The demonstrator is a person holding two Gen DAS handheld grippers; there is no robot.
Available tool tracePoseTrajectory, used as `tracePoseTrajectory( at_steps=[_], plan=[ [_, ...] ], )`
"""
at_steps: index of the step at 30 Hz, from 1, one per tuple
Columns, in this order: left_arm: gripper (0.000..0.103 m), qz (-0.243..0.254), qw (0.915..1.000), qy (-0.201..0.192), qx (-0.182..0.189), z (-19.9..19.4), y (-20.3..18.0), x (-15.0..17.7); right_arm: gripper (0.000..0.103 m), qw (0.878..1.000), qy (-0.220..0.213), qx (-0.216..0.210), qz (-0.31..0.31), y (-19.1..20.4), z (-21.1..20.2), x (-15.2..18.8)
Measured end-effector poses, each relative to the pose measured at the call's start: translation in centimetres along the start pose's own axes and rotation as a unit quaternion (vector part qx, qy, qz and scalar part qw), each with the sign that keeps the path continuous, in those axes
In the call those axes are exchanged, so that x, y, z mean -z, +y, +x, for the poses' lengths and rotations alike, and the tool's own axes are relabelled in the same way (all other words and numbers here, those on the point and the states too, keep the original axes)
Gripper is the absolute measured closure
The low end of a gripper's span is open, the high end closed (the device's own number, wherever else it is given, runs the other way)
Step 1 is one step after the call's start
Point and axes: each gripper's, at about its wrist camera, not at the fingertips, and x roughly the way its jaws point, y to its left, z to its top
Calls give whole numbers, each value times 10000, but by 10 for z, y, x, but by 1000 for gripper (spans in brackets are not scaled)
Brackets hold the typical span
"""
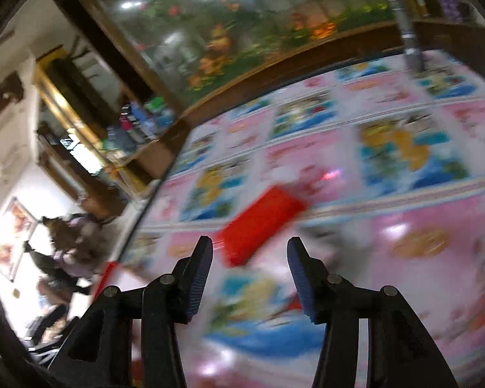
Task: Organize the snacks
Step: 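Grasp the red gold-lettered packet with the left gripper while the right gripper grasps the white packet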
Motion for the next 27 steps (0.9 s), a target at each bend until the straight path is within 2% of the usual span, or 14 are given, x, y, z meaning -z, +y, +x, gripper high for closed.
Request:
tracePoseTrajectory(
  at_steps=[4, 9, 13, 16, 18, 19, 23, 27],
  plan=[
    [30, 218, 9996, 116, 147, 15, -23, -18, 52, 9993, 226, 194, -246, -2, 16, -1],
    [30, 461, 9985, 240, 155, 26, -42, -26, 39, 9879, 331, 734, -1324, 21, 36, 7],
    [30, 488, 9979, 356, 238, 32, -50, -28, 37, 9813, 600, 851, -1620, 20, 54, 11],
    [30, 627, 9969, 397, 251, 38, -61, -35, 39, 9813, 671, 823, -1607, 19, 52, 10],
    [30, 776, 9958, 414, 268, 42, -73, -42, 60, 9758, 722, 1065, -1766, 21, 51, 11],
    [30, 847, 9951, 421, 290, 45, -79, -45, 60, 9739, 757, 1177, -1786, 20, 51, 10],
    [30, 1251, 9905, 419, 397, 58, -112, -63, 66, 9791, 881, 1254, -1334, 6, 44, 1],
    [30, 1617, 9841, 416, 615, 73, -143, -78, 67, 9857, 867, 1282, -667, -17, 35, -11]
  ],
)
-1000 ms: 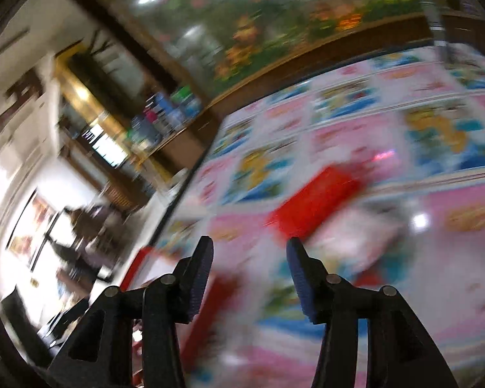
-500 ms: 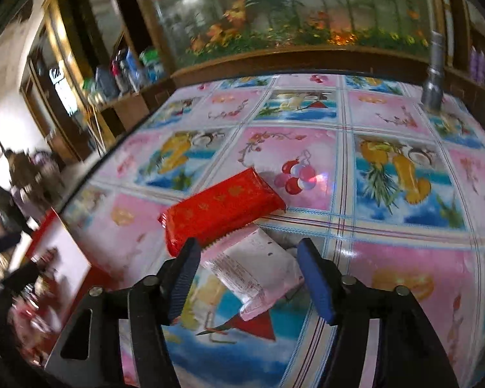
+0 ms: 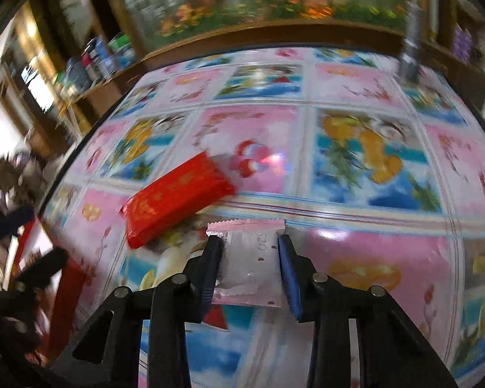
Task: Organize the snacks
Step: 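Grasp the red gold-lettered packet with the left gripper while the right gripper grasps the white packet, then carry both packets over the red-rimmed tray and open both grippers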
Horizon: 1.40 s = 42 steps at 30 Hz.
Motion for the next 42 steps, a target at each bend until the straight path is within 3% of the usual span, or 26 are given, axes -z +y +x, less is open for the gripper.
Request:
tracePoseTrajectory(
  at_steps=[7, 16, 21, 34, 42],
  plan=[
    [30, 574, 9972, 436, 219, 49, -30, -22, 68, 9949, 100, -302, 957, -30, -5, -4],
    [33, 611, 9965, 378, 422, 69, -30, -31, 68, 9940, 128, -322, 1041, -31, -5, -4],
    [58, 284, 9955, 393, 817, 72, -30, -34, 68, 9931, 157, -372, 1097, -30, -5, -3],
    [59, -541, 9954, 246, 749, 36, -31, 9, 68, 9900, 293, -549, 1267, -35, -9, 0],
    [60, -994, 9924, -9, 725, -11, -14, 42, 69, 9739, 555, -1566, 1544, -32, -7, 5]
  ],
)
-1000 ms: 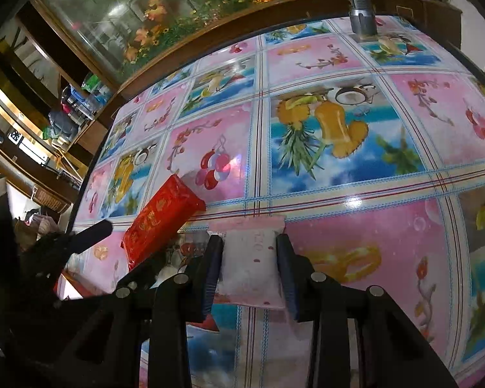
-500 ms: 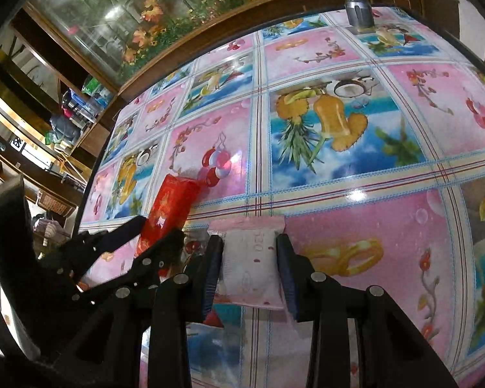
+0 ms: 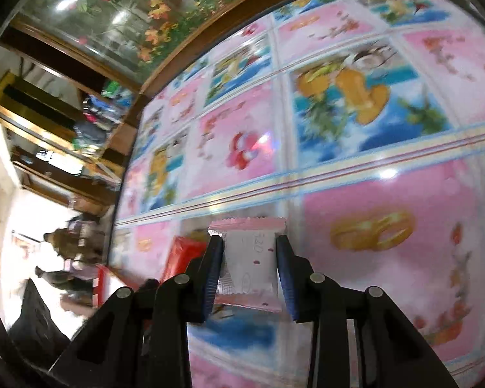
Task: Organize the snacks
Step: 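Carry both packets over the red-rimmed tray and open both grippers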
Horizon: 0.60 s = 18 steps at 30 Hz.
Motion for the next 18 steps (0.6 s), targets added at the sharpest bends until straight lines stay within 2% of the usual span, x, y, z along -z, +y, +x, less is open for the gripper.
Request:
tracePoseTrajectory(
  at_steps=[8, 12, 15, 18],
  plan=[
    [60, -281, 9990, -345, -66, -56, 27, 29, 69, 9971, 317, -635, -289, 30, 14, 16],
    [60, -398, 9971, -498, -426, -80, 50, 51, 69, 9939, 431, -833, -588, 53, 20, 29],
    [60, -694, 9947, -506, -560, -94, 77, 67, 69, 9898, 527, -1016, -853, 74, 26, 44],
    [60, -935, 9903, -488, -903, -102, 106, 83, 69, 9838, 643, -1248, -1115, 99, 32, 65]
  ],
)
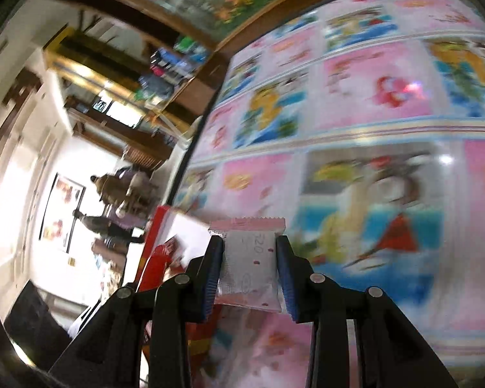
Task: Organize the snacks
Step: 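Carry both packets over the red-rimmed tray and open both grippers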
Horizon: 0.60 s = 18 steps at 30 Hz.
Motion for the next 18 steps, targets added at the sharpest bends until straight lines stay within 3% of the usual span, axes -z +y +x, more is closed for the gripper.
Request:
tracePoseTrajectory(
  at_steps=[6, 12, 18],
  plan=[
    [60, -287, 9983, -127, -482, -11, 47, 15, 69, 9985, 252, -376, -309, 52, 34, 32],
    [60, -441, 9973, -268, -523, -21, 69, 24, 69, 9947, 174, -788, -636, 94, 61, 56],
    [60, -592, 9961, -356, -547, -25, 81, 32, 69, 9935, 125, -804, -795, 99, 71, 65]
  ],
)
